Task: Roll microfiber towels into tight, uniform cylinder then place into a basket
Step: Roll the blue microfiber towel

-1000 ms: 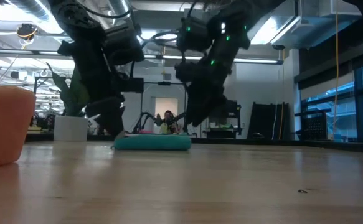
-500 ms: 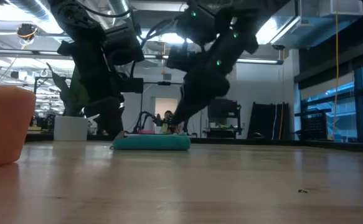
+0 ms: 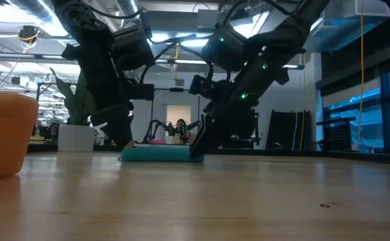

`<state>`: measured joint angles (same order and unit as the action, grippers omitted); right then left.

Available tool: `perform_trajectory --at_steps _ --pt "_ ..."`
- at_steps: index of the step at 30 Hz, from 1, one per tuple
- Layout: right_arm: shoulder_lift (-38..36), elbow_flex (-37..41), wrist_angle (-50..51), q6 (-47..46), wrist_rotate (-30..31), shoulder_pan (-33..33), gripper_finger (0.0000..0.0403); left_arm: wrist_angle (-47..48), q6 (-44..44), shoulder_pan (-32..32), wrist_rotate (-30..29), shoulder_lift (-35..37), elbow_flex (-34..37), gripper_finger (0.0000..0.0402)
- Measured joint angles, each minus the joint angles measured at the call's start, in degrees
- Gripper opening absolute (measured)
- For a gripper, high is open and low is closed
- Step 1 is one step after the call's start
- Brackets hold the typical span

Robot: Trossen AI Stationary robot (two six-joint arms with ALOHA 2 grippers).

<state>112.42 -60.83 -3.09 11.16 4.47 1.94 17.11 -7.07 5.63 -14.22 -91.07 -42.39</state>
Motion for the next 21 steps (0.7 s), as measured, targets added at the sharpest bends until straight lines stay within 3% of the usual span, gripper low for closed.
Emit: perform_trajectory --at_steps 11,21 --pt "2.43 -0.14 -1.39 -4.68 0.18 1.22 0.0174 -0.01 0.0 0.0 0.38 0.0 0.0 0.0069" --pt "2.67 -0.14 -1.39 -4.96 7.43 0.64 0.0099 -0.05 0.13 0.0 0.41 0.0 -0.02 0.0069"
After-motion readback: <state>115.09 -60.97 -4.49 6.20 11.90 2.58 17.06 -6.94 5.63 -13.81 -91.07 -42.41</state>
